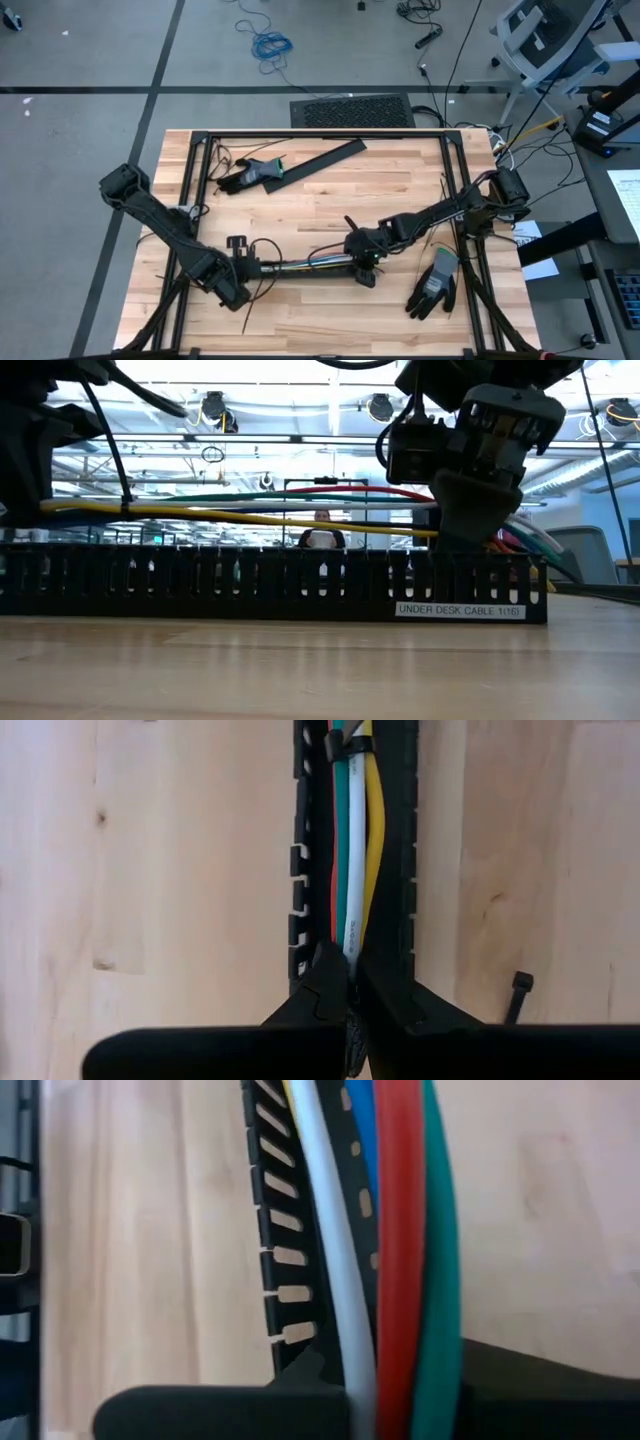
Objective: Ziptie cables
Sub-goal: Put the cable wires into the black cable duct
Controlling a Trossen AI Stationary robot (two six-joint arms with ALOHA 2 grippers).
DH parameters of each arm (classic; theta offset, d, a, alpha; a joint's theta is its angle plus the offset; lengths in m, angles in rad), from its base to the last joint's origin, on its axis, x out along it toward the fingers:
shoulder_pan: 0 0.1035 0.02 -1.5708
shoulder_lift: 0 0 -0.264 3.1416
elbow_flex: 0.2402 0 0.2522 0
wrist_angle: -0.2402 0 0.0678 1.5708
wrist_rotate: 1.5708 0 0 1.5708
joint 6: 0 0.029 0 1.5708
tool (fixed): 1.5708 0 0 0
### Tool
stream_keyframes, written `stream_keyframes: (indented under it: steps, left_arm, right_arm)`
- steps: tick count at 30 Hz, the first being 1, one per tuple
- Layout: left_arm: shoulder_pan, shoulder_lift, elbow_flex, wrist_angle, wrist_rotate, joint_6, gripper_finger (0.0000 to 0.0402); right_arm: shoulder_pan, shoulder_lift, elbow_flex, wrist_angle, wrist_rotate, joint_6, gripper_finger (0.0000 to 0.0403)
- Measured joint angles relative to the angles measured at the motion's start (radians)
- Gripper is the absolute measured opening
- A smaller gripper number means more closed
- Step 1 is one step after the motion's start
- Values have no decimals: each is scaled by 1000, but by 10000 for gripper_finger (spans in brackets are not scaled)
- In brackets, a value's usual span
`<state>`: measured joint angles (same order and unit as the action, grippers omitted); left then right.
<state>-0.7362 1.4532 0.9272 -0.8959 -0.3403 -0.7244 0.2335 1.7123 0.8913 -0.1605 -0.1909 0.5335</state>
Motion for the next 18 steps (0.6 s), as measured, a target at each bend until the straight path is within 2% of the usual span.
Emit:
stream_keyframes:
  steps: [5, 18]
  left_arm:
    - [-12, 0, -10, 0, -21, -4, 11]
    - [-12, 1, -89, 73, 19, 5, 11]
  right_arm:
    - [11, 0, 0, -3, 62, 0, 0]
    - [18, 0, 0, -15, 91, 5, 0]
